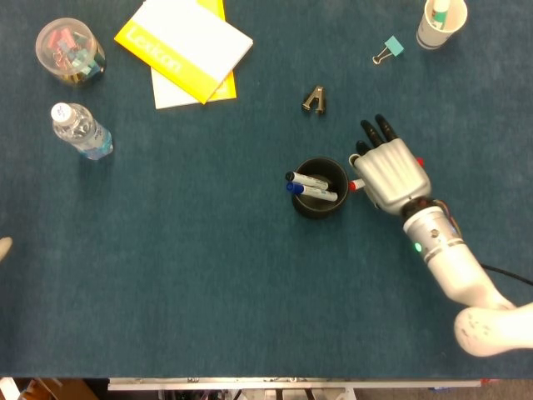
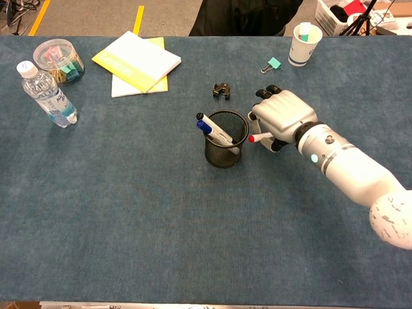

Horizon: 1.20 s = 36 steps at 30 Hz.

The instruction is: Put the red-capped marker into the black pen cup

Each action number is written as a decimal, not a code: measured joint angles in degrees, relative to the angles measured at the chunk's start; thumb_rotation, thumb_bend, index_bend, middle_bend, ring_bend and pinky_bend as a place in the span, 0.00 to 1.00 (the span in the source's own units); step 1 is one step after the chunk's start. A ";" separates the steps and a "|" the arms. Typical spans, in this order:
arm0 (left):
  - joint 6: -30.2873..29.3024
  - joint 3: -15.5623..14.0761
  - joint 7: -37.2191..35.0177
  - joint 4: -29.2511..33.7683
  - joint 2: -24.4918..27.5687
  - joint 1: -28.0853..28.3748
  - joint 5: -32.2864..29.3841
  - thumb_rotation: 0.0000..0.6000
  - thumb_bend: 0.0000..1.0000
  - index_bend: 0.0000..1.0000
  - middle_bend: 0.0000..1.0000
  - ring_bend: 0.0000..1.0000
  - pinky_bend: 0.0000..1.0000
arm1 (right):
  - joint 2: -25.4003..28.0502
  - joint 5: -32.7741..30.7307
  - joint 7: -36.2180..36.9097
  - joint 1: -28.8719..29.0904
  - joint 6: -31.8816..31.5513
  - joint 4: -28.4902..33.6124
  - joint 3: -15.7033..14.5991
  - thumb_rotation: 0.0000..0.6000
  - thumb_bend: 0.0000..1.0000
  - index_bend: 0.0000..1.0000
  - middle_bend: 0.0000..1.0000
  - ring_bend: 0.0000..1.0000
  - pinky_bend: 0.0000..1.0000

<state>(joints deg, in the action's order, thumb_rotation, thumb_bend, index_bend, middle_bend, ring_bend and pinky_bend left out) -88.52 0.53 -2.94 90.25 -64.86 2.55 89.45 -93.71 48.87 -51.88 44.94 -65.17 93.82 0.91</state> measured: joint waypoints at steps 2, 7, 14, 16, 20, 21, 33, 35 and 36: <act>-0.02 0.02 0.17 0.17 0.06 0.04 0.11 1.00 0.15 0.19 0.18 0.17 0.14 | 1.88 1.36 2.59 -0.52 -0.13 2.66 0.51 1.00 0.38 0.62 0.35 0.07 0.00; -0.17 0.05 0.80 0.89 0.28 0.14 0.46 1.00 0.15 0.19 0.18 0.17 0.14 | 7.79 6.21 11.92 -2.25 -0.36 10.84 2.38 1.00 0.38 0.64 0.36 0.09 0.00; -0.46 0.06 1.60 1.76 0.64 0.07 0.65 1.00 0.15 0.19 0.18 0.17 0.14 | 15.29 13.88 25.68 -4.69 0.15 19.85 4.69 1.00 0.38 0.64 0.36 0.09 0.00; -0.43 0.08 1.75 1.91 0.75 0.05 0.55 1.00 0.15 0.19 0.18 0.17 0.14 | 17.01 16.07 29.60 -5.27 0.64 21.46 5.25 1.00 0.38 0.64 0.36 0.09 0.00; -0.39 0.05 1.83 2.04 0.67 0.07 0.62 1.00 0.15 0.19 0.18 0.17 0.14 | 17.96 19.28 36.78 -5.95 1.85 22.37 6.08 1.00 0.38 0.64 0.36 0.09 0.00; -0.40 0.03 1.82 2.04 0.70 0.03 0.58 1.00 0.15 0.19 0.18 0.17 0.14 | 17.82 20.15 38.95 -6.07 2.33 22.19 6.29 1.00 0.38 0.64 0.36 0.09 0.00; -0.54 -0.17 0.95 1.33 0.92 -0.49 0.11 1.00 0.15 0.19 0.18 0.17 0.14 | 8.61 24.40 51.10 -5.97 5.93 12.37 6.98 1.00 0.38 0.65 0.36 0.09 0.00; -0.64 -0.14 0.93 1.28 0.86 -0.56 0.03 1.00 0.15 0.19 0.18 0.17 0.14 | 7.85 24.87 51.91 -6.09 6.06 11.37 6.74 1.00 0.38 0.65 0.36 0.09 0.00; -0.67 -0.08 0.87 1.30 0.98 -0.57 -0.03 1.00 0.15 0.19 0.18 0.17 0.14 | 7.52 25.15 52.50 -6.25 6.09 10.76 6.54 1.00 0.38 0.65 0.36 0.09 0.00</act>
<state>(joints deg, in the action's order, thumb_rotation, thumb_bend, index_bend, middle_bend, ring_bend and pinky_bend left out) -89.19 0.45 -2.08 91.55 -63.88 1.98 89.42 -86.19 74.01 0.62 38.69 -59.08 104.58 7.45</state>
